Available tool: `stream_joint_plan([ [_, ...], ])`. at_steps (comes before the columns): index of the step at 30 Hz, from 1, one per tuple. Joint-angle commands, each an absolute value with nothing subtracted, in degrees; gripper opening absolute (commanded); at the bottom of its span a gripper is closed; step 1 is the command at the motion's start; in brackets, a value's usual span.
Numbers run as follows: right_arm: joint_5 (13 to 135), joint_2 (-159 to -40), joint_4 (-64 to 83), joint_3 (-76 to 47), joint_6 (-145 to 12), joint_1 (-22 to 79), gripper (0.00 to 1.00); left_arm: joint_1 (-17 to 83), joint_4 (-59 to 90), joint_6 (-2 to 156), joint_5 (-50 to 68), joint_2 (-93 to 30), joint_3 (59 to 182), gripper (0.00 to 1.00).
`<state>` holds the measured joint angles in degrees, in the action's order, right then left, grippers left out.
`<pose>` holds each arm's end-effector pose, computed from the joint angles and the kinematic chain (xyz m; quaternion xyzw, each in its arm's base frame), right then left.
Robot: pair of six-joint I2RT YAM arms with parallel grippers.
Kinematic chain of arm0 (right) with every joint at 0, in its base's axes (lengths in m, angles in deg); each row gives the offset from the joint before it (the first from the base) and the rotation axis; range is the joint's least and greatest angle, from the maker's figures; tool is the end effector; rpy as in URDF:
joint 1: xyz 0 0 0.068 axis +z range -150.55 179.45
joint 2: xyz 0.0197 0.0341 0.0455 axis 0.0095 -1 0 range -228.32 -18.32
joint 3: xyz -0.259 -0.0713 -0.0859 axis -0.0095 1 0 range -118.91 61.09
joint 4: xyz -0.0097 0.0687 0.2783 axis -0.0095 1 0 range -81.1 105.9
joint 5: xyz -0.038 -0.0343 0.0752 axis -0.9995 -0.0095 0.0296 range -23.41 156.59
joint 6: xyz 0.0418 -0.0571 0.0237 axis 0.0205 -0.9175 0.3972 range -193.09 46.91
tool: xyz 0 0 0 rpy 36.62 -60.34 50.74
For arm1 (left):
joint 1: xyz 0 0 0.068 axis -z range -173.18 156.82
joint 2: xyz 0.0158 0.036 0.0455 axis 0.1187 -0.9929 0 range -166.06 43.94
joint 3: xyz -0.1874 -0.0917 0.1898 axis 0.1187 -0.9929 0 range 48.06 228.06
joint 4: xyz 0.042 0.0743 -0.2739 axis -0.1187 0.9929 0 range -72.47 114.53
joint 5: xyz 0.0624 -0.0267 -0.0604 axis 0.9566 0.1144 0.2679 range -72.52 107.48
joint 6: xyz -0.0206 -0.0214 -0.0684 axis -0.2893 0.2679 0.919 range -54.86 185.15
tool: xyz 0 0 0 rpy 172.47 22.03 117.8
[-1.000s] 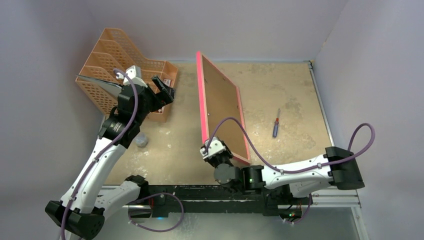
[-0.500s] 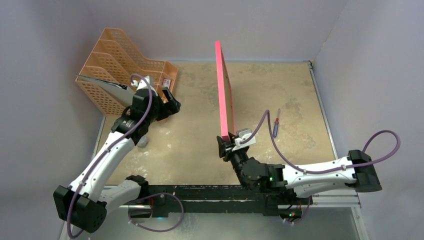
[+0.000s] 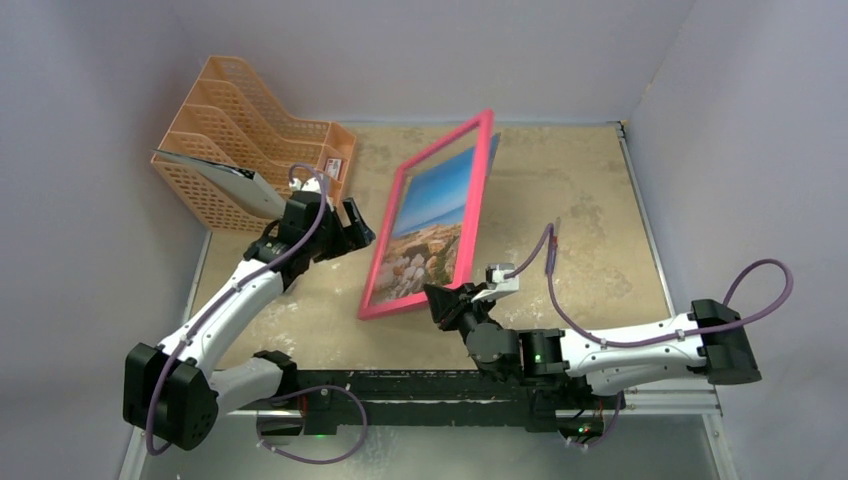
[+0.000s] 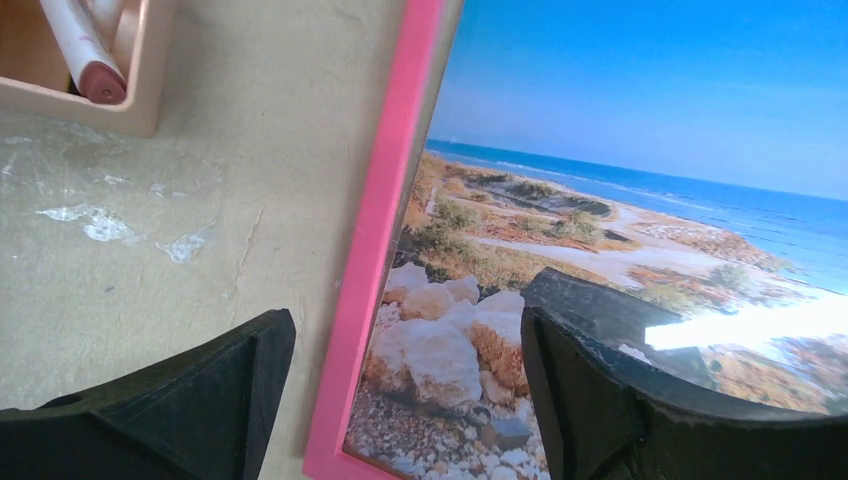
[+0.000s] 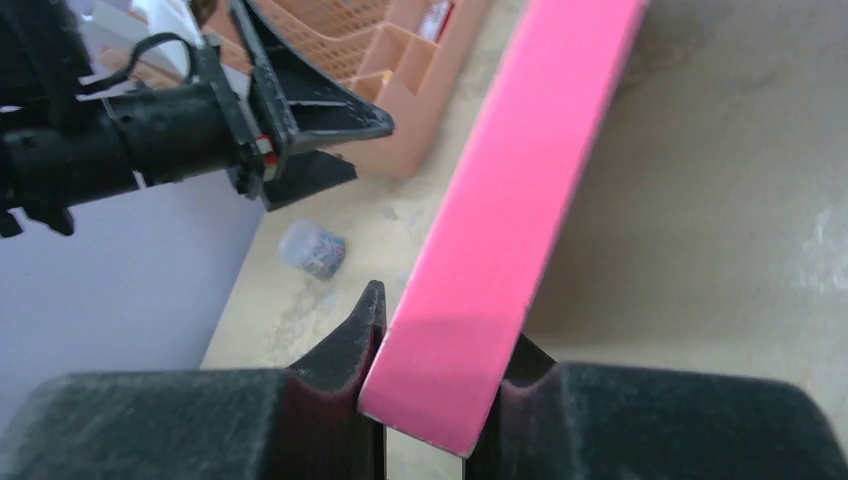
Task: Take the photo out of the frame
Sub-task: Turn over the photo frame at the center of the board.
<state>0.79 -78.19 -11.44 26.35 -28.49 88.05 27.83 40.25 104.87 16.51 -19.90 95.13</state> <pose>0.0634 0.2524 0.2806 0.1094 0.7108 0.3628 0.5927 0.2633 -0.1023 0.2512 -0.1435 0.8929 -0.2223 0.3642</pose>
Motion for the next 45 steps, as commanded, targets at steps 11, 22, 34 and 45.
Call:
stream_joint_plan([
  [11, 2.86, -75.56, 3.66, 29.75, 5.59, 88.31, 0.00, 27.74, 35.63, 102.69, 13.43, -22.07, 91.25, 0.86],
  [22, 7.91, -78.73, 16.74, 33.17, 31.37, 88.31, 0.00, 27.74, 35.28, 101.56, 13.82, -21.56, 89.51, 0.86],
  [34, 18.55, -79.41, 26.83, 39.02, 44.98, 88.29, 0.08, 27.74, 33.75, 102.42, 17.35, -27.67, 87.35, 0.87],
  [45, 19.95, -82.80, 36.40, 38.04, 49.66, 87.96, 0.25, 27.74, 28.17, 101.54, 17.32, -32.70, 83.41, 0.88],
])
